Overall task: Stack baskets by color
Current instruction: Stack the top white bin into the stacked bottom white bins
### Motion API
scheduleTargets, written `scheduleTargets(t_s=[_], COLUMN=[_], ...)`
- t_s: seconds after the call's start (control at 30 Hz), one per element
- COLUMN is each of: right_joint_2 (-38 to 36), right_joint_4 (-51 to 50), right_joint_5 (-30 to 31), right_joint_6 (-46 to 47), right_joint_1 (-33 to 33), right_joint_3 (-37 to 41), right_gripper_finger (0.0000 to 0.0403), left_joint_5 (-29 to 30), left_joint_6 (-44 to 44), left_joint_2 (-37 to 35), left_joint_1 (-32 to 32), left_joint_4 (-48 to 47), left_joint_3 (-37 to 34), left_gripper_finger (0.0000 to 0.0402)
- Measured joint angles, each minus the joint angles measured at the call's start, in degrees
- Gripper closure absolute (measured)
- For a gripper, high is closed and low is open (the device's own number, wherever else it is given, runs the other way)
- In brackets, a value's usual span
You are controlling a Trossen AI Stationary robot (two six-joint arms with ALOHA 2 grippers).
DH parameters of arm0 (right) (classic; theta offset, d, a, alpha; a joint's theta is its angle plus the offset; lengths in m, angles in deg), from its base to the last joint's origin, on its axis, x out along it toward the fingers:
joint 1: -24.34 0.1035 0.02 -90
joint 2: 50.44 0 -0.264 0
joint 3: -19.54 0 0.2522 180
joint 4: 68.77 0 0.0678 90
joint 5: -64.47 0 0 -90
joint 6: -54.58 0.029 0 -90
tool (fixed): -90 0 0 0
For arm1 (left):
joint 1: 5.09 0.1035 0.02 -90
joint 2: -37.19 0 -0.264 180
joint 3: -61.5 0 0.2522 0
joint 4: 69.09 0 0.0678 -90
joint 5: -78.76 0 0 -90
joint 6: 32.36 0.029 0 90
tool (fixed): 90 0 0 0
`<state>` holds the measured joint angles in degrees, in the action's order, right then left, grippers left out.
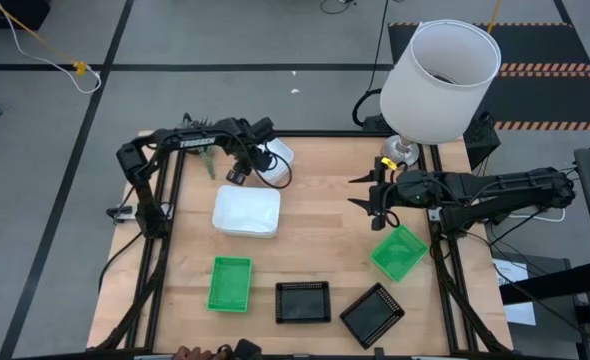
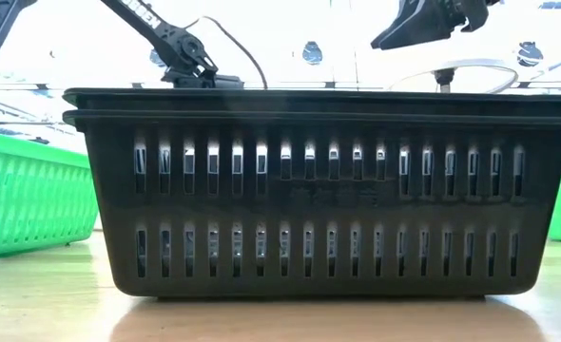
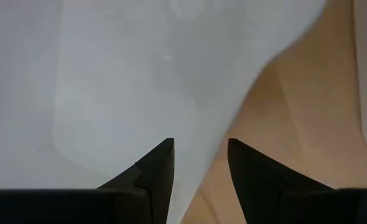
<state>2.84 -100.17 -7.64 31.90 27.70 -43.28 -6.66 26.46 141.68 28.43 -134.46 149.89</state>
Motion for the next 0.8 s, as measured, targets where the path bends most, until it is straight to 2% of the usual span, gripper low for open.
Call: scheduleTargets(t_s=[0.63,0.7,0.8], right_joint_2=[0.0,0.0,0.0], right_joint_4=[-0.6,-0.6,-0.6], right_joint_5=[0.0,0.0,0.0], right_joint_6=[0.6,0.6,0.6], right_joint_1=[0.0,0.0,0.0], right_joint_3=[0.0,0.0,0.0], right_gripper_finger=[0.0195,0.0195,0.0195], left_joint_5=[0.0,0.0,-0.1], left_joint_6=[-0.7,-0.9,-0.7], left_joint_2=[1.6,1.9,1.7], left_joint_1=[0.5,0.5,0.5], left_joint_4=[2.4,2.2,2.3], left_joint_3=[-0.1,-0.3,-0.2], left_gripper_finger=[0.0251,0.026,0.0297])
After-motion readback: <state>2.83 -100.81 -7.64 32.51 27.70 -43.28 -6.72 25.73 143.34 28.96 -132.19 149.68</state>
